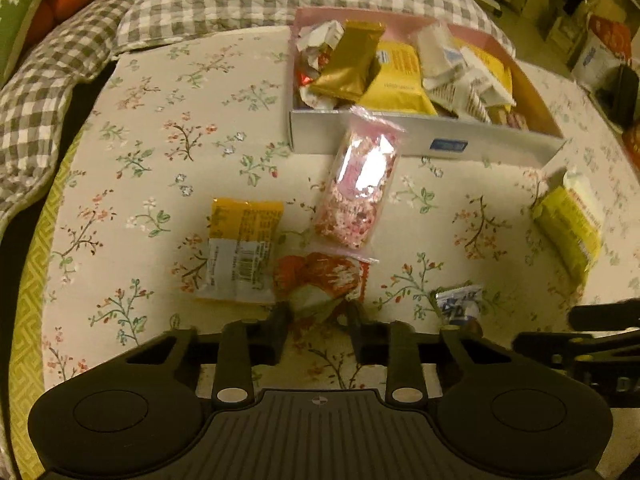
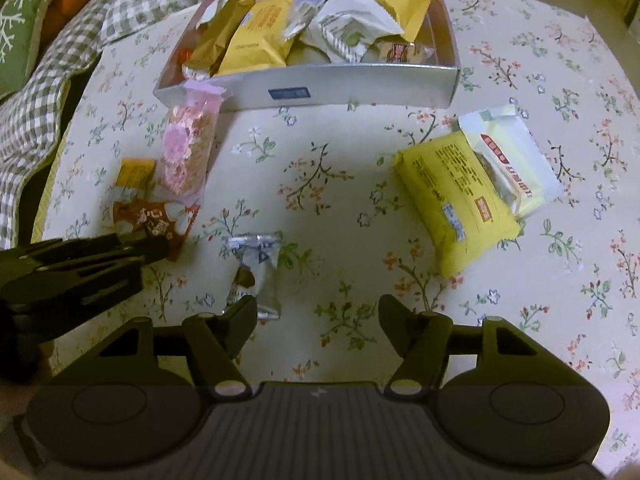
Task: Organize snacks
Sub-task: 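Grasp a red snack packet with the left tool while the right grasps a silver-wrapped candy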
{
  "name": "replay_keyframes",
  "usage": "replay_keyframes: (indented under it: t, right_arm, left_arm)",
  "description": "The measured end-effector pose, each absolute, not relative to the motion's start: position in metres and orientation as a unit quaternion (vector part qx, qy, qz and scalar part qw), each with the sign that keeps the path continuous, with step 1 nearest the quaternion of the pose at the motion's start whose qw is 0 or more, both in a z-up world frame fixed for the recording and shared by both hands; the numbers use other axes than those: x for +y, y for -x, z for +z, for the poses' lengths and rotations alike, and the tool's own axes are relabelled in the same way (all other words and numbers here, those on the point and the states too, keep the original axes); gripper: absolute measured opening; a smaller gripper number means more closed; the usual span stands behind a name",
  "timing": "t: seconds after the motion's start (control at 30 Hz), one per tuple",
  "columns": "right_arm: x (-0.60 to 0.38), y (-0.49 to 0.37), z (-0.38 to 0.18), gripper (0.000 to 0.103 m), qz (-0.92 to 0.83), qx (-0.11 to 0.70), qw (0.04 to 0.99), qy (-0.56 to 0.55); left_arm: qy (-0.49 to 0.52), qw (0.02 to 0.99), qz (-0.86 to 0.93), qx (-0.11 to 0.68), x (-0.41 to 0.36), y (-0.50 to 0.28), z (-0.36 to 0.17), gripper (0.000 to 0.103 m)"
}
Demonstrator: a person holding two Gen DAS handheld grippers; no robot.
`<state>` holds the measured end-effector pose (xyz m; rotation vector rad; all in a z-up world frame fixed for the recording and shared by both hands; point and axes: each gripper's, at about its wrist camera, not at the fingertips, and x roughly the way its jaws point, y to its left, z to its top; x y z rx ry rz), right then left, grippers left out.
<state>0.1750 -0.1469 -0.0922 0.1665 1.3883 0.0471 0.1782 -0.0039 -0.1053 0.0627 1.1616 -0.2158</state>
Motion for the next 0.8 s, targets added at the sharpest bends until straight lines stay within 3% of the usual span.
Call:
replay_keyframes:
  t: [0.4,0.47,0.57,0.8]
  right_arm:
    - [-0.132,-0.175,-0.098,0.064,0.054,0.634,0.766,-0.089]
    - [-0.131,-0.175,-0.1,0.064,0.058,0.633,0.767,-0.091]
    - [-0.127,-0.176,-0.104,0.063,0.06,0.633,0.766,-0.095]
    - [-0.117,-0.18,-0.112,0.055,0.063,0.635,0.762,-0.107]
  left_arm:
    - [-0.029,0.831,-0.106,0.545,-0.004,-0.176,-0.101,0.019]
    - [-0.031,0.833,-0.112,0.541,-0.006,-0.174,-0.096,0.011]
    - [-0.029,0.833,-0.121,0.539,-0.007,-0.171,-0.092,0.008]
    - [-0.033,0.831,-0.125,0.54,-0.004,-0.168,-0.093,0.006]
